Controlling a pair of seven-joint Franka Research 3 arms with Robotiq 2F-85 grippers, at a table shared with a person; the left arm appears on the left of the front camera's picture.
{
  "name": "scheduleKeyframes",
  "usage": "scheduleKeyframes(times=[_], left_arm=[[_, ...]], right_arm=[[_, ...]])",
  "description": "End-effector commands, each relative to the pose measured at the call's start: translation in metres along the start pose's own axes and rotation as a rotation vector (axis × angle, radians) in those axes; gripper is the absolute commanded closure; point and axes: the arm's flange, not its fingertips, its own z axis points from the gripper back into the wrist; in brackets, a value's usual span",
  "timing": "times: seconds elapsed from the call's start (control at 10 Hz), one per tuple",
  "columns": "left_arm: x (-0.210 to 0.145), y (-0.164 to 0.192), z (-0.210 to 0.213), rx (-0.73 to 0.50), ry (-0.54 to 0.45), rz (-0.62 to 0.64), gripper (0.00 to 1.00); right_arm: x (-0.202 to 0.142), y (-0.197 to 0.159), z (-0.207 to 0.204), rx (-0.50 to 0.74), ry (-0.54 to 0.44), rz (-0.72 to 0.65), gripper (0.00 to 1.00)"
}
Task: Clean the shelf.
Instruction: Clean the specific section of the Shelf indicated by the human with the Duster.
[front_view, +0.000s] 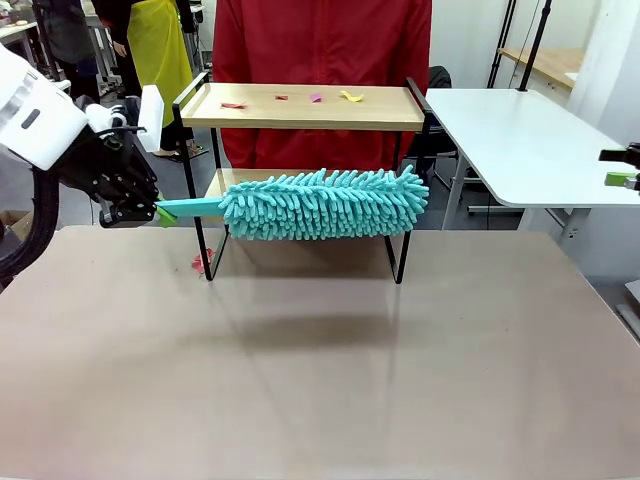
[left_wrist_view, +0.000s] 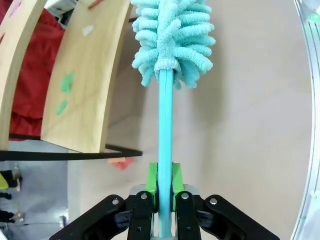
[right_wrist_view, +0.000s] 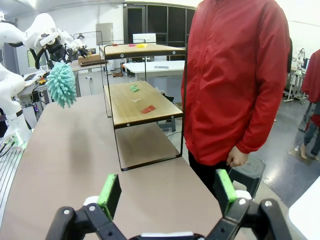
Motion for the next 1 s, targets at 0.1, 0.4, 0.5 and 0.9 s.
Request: scheduleKeyframes(times=[0.1,0.4,0.5,0.9], left_arm=[[0.017,0.002,-0.006,-0.023,0.027,-0.019,0.87],[0.031,-0.008,-0.008,0.003,0.038,0.171,0.87],[0.036,-0.006,-0.006,0.023,0.028,0.227,0.87],[0.072,0.001,-0.011,0.038,0.134,0.412,0.87]], right_arm=[[0.002,0.001,-0.001,0.001,-0.001,0.003,0.0],[0.002,0.001,-0.001,0.001,-0.001,0.003,0.0],[0.002,0.001,-0.001,0.001,-0.001,0.003,0.0],[0.002,0.001,-0.001,0.001,-0.001,0.003,0.0]])
